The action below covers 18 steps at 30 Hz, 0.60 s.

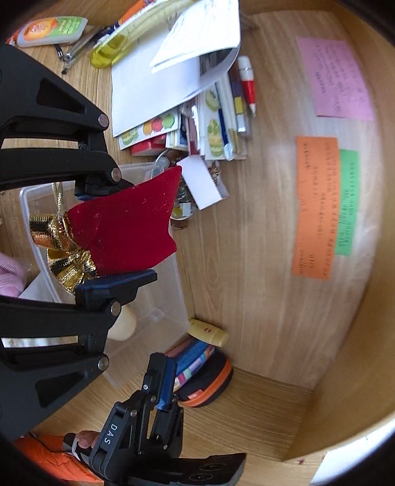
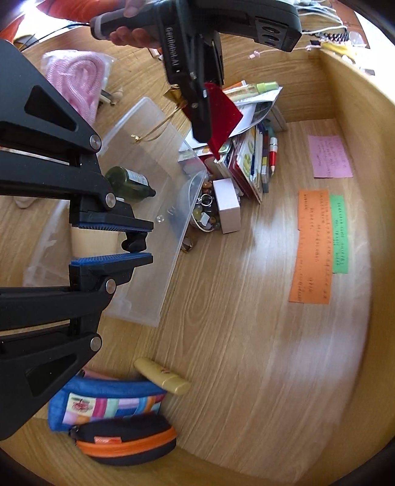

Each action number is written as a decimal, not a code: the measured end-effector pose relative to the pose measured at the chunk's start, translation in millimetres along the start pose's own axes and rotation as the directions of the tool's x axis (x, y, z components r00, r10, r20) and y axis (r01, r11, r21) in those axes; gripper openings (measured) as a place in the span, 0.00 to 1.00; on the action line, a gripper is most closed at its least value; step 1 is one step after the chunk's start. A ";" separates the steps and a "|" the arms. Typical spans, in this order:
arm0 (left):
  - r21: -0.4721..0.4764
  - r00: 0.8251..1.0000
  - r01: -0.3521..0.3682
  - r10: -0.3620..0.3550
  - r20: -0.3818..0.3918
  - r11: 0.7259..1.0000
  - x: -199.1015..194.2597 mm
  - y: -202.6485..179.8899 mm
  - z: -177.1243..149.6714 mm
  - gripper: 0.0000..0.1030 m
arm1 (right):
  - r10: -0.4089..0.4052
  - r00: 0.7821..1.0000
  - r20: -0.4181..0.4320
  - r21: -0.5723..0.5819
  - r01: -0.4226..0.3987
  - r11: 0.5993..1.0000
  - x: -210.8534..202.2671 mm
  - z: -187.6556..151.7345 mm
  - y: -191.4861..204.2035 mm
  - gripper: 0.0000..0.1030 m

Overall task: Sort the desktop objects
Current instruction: 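Carry the red gift bag and black clip over the clear box with both tools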

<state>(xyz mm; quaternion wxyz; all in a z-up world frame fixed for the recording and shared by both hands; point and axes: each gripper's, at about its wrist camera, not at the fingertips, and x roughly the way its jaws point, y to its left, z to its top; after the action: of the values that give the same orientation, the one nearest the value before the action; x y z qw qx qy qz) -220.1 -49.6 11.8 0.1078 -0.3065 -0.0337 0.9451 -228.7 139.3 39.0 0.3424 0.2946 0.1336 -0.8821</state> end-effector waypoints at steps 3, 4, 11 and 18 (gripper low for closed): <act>0.006 0.999 0.007 -0.006 -0.038 1.000 14.4 3.3 0.8 0.35 | 0.002 0.999 -0.036 -0.009 -0.002 1.000 17.3 1.6 0.1 0.12; 0.011 0.999 0.008 -0.008 -0.048 1.000 18.5 3.7 1.3 0.35 | -0.001 0.999 -0.045 -0.013 0.000 1.000 21.1 1.7 -0.8 0.12; 0.072 0.988 -0.019 0.030 -0.151 0.997 54.2 8.0 3.4 0.35 | 0.013 0.993 -0.113 -0.050 -0.019 0.999 58.4 6.1 -2.0 0.12; 0.129 0.978 -0.015 0.041 -0.205 0.992 72.2 2.7 2.1 0.35 | 0.020 0.985 -0.173 -0.078 -0.034 0.996 86.9 7.1 0.5 0.12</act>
<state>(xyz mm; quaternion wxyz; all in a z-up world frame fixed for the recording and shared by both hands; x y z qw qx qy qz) -278.7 -35.9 -28.2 0.1167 -0.3964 0.0422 0.9096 -282.9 90.3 -8.6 0.3531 0.3576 0.1940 -0.8425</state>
